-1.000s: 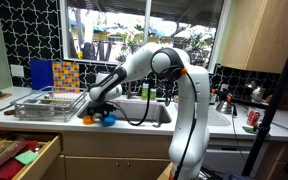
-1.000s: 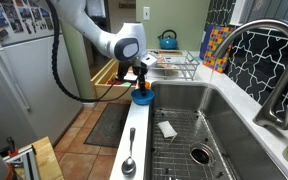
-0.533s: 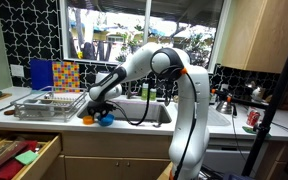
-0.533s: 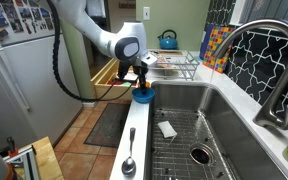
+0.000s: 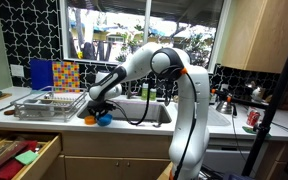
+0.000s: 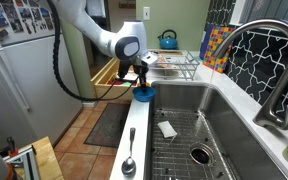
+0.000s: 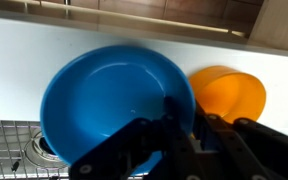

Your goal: Pick up the two bowls in front of the sink and rotate them then set them back down on the counter.

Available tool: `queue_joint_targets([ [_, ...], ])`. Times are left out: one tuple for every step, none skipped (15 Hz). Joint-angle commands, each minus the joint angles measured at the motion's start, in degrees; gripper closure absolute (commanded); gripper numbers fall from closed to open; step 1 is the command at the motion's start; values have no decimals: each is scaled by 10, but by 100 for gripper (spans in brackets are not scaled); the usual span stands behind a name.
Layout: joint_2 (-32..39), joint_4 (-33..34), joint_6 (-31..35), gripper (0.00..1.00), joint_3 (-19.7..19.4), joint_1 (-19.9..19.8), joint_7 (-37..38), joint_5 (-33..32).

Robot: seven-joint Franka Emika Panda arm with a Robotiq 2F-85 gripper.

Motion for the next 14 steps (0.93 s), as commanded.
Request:
queue_joint_targets([
  [-5,2,-12,96,-8,10,5,2],
  [-11,2,-15,100,-7,10,3,0],
  [-17,4,-14,98,-9,11,15,-13],
  [-21,5,-16,98,-6,10,3,-3],
  [-24,6,-18,100,-5,10,3,-2],
  [-25,6,-21,99,-3,9,-5,9],
  [-26,6,-22,98,-2,10,-6,9],
  [-26,6,-25,98,-2,10,-6,9],
  [-26,6,-26,98,-1,11,-6,9],
  [-29,7,-35,98,-1,12,-7,7],
  [-37,8,-49,98,-1,14,-7,3],
  [-44,11,-64,98,-1,15,-6,-2],
  [-54,14,-80,98,0,16,-9,-3],
  [-68,17,-100,98,2,16,-15,-2],
])
